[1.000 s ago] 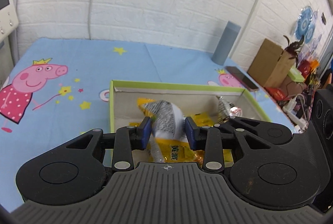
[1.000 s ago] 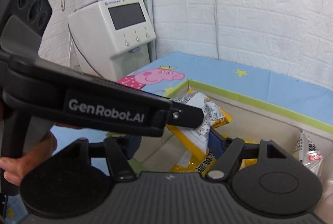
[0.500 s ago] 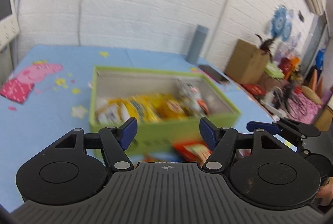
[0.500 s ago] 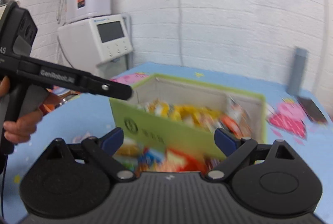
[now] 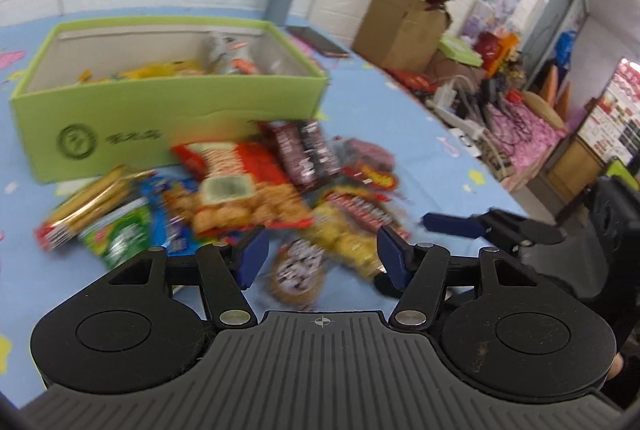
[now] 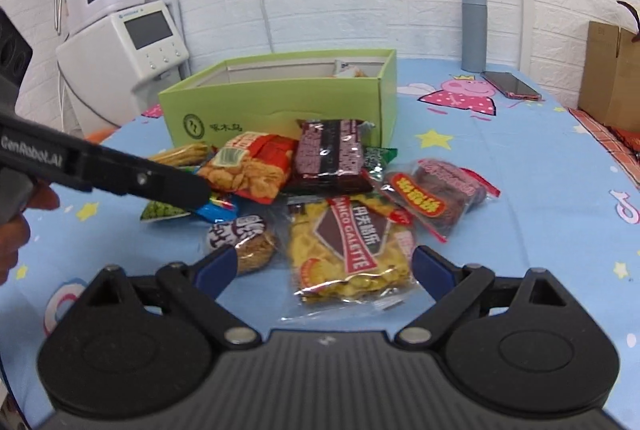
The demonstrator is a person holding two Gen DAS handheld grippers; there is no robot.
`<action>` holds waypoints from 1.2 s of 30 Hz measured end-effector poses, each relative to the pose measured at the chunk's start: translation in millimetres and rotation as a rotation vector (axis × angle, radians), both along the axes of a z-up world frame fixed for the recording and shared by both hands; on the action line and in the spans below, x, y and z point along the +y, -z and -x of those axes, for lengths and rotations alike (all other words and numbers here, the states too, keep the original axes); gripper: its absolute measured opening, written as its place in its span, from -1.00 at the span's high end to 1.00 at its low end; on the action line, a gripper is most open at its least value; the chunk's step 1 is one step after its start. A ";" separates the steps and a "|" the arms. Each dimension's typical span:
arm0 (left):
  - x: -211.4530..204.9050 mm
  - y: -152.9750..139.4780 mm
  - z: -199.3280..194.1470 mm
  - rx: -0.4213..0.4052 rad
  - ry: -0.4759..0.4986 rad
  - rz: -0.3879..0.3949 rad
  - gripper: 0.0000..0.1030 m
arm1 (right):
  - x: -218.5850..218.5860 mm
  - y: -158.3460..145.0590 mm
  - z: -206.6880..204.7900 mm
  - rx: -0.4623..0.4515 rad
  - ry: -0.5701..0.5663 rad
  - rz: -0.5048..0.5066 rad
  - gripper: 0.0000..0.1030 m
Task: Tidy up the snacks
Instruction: 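Move the left gripper to the clear Danco Galette bag and position around it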
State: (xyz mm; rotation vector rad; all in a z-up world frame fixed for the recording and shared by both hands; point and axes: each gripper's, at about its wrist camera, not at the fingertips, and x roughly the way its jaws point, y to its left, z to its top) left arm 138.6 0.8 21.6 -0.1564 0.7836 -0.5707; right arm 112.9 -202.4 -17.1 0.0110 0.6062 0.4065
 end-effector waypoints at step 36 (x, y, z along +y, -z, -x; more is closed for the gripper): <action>-32.7 30.7 45.1 0.098 -0.052 -0.023 0.24 | -16.9 15.6 51.7 0.067 -0.030 -0.098 -0.81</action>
